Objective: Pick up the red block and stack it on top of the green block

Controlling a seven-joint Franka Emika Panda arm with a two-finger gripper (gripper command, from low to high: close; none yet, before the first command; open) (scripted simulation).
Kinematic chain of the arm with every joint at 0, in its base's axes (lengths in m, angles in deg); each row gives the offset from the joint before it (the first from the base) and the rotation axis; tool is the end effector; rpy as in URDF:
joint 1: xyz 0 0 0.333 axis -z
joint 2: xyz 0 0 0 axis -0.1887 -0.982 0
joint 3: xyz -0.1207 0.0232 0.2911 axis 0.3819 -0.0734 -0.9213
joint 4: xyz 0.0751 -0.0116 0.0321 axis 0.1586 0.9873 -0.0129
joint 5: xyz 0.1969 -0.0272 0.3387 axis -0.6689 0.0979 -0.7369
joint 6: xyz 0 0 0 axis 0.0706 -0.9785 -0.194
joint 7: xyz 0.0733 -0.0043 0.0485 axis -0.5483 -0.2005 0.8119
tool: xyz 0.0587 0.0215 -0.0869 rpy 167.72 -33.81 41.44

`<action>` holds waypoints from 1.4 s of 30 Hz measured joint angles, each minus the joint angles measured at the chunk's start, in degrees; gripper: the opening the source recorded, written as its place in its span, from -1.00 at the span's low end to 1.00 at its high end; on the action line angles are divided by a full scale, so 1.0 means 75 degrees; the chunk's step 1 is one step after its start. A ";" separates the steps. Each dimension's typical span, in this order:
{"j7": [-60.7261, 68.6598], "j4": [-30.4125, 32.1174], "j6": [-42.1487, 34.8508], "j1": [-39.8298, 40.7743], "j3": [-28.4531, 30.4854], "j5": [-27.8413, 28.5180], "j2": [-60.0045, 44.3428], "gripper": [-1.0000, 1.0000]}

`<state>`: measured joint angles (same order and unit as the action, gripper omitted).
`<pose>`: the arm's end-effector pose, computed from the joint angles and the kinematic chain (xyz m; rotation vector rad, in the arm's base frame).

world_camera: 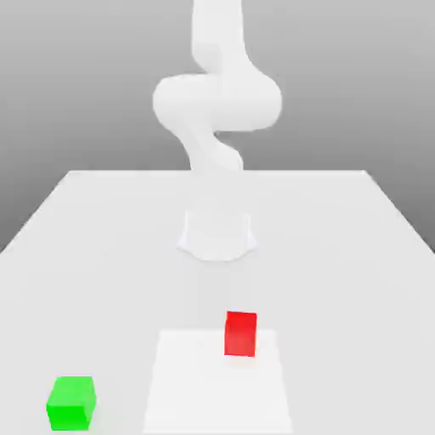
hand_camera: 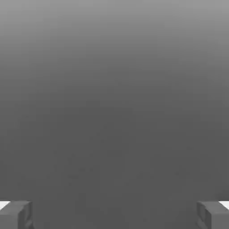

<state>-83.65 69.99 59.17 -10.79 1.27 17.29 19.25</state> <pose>0.3739 0.0051 0.6611 -2.4837 1.0621 -0.9347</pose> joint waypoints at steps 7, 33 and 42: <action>-0.0419 0.1574 0.1270 -0.0036 -0.0263 -0.0138 -0.1677 0.00; -0.1828 0.3933 0.5265 -0.0438 -0.0226 0.0542 -0.6844 -1.00; -0.1016 0.3693 0.3385 -0.0140 -0.0054 -0.0157 -0.5219 -1.00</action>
<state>-91.28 97.69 84.56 -11.84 0.86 16.11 -19.90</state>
